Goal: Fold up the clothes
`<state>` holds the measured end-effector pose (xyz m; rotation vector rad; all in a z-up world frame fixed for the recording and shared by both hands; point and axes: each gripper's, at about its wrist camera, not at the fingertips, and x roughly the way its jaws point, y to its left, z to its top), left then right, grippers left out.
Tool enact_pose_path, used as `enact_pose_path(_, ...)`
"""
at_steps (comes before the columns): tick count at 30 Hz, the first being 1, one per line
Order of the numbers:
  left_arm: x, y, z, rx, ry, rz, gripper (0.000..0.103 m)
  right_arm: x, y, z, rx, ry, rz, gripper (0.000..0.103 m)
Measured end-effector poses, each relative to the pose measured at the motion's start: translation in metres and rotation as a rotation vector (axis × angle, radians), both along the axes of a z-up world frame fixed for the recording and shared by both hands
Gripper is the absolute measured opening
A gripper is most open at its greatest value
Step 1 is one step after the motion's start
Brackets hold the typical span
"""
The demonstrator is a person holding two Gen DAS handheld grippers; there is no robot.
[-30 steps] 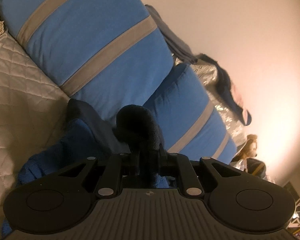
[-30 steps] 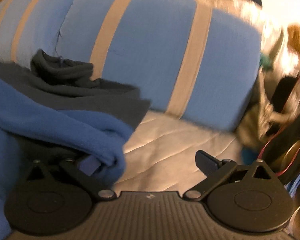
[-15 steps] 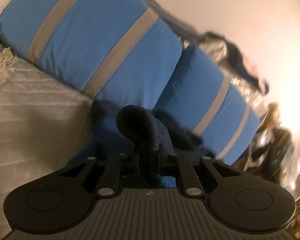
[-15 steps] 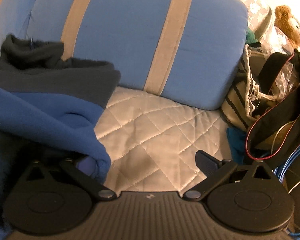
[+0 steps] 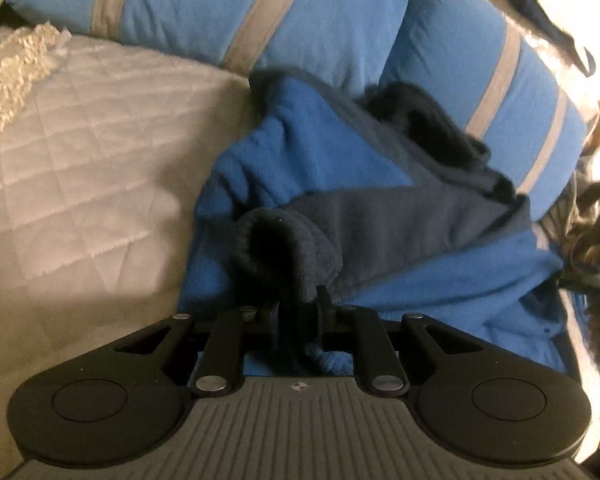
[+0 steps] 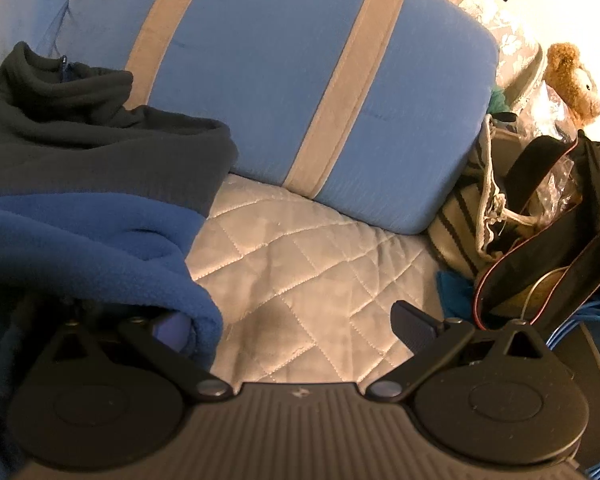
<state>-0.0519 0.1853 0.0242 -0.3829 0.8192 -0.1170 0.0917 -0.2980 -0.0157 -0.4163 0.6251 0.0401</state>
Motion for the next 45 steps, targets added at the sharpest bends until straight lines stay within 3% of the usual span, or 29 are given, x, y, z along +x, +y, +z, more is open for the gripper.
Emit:
enact_pose_path(3, -0.002, 0.0, 0.007, 0.025, -0.039, 0.02, 0.017, -0.001, -0.003, 0.001, 0.022, 0.012, 0.012, 0.103)
enact_pose_path(8, 0.006, -0.009, 0.002, 0.096, -0.014, -0.005, 0.017, -0.005, -0.002, 0.0, 0.008, 0.086, 0.031, 0.103)
enact_pose_path(12, 0.008, -0.009, -0.001, 0.089, 0.013, 0.014, 0.019, -0.016, -0.009, 0.018, 0.057, 0.138, 0.008, 0.103)
enact_pose_path(15, 0.007, -0.007, 0.001, 0.065, 0.029, 0.042, 0.02, -0.029, -0.028, 0.04, 0.235, 0.139, -0.099, 0.103)
enact_pose_path(18, 0.005, -0.011, 0.009, 0.087, 0.011, 0.05, 0.02, -0.043, -0.055, 0.053, 0.604, 0.198, -0.125, 0.103)
enact_pose_path(21, -0.001, -0.013, 0.024, 0.091, -0.053, 0.064, 0.02, -0.051, -0.057, 0.049, 0.825, 0.288, -0.038, 0.1)
enact_pose_path(23, -0.002, -0.012, 0.03, 0.079, -0.085, 0.08, 0.019, -0.05, -0.045, 0.041, 0.808, 0.323, -0.011, 0.097)
enact_pose_path(26, -0.001, -0.009, 0.035, 0.06, -0.102, 0.093, 0.019, -0.044, -0.026, 0.025, 0.759, 0.373, 0.001, 0.082)
enact_pose_path(28, 0.0, -0.009, 0.033, 0.065, -0.096, 0.091, 0.019, -0.039, -0.02, 0.017, 0.779, 0.393, 0.006, 0.074)
enact_pose_path(32, 0.003, -0.008, 0.025, 0.075, -0.066, 0.077, 0.019, -0.028, -0.014, 0.004, 0.86, 0.396, 0.009, 0.071)
enact_pose_path(35, 0.004, -0.005, 0.02, 0.064, -0.05, 0.07, 0.019, -0.017, -0.022, -0.009, 0.948, 0.39, -0.096, 0.044)
enact_pose_path(36, 0.004, -0.004, 0.019, 0.062, -0.049, 0.069, 0.019, -0.016, -0.028, -0.014, 0.991, 0.405, -0.159, 0.02)
enact_pose_path(39, 0.005, -0.003, 0.015, 0.061, -0.043, 0.067, 0.019, -0.019, -0.054, -0.034, 1.218, 0.48, -0.357, 0.015)
enact_pose_path(45, 0.007, 0.003, -0.004, 0.018, -0.006, 0.078, 0.023, -0.03, -0.06, -0.04, 1.283, 0.493, -0.432, 0.016)
